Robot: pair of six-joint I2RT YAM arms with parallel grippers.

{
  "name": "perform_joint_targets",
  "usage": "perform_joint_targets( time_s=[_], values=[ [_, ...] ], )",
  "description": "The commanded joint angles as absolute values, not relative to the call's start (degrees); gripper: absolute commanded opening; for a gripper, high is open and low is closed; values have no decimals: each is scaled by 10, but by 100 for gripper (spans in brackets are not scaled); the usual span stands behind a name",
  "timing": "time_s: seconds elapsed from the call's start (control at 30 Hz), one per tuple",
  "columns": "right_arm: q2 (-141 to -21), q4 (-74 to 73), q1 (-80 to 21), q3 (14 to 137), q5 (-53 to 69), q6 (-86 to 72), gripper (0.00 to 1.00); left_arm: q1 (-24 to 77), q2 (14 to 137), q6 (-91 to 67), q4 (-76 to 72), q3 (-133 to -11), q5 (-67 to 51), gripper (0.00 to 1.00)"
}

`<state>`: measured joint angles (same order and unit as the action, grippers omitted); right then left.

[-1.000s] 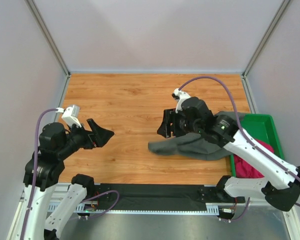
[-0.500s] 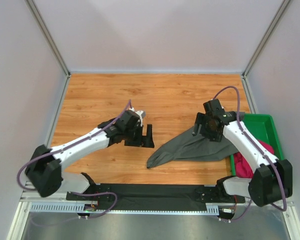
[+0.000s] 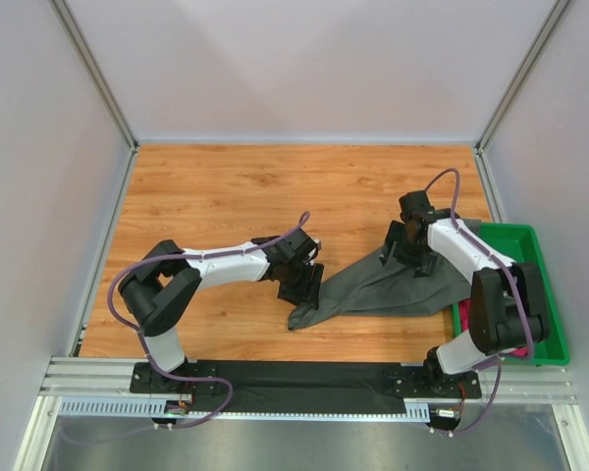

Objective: Fold and stack the t-shirts
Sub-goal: Move the tshirt to the center of the board

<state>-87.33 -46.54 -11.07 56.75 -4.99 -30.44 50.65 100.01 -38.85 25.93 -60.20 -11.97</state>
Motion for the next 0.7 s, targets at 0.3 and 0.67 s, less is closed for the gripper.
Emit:
perform_joint_targets(
  time_s=[0.3, 0.67],
  values=[
    [-918, -376, -108, 514, -23, -343, 73, 497, 922, -366, 313, -611, -87, 0],
    [-864, -418, -201, 585, -46, -322, 0, 476, 685, -359, 483, -669, 32, 0]
  ],
)
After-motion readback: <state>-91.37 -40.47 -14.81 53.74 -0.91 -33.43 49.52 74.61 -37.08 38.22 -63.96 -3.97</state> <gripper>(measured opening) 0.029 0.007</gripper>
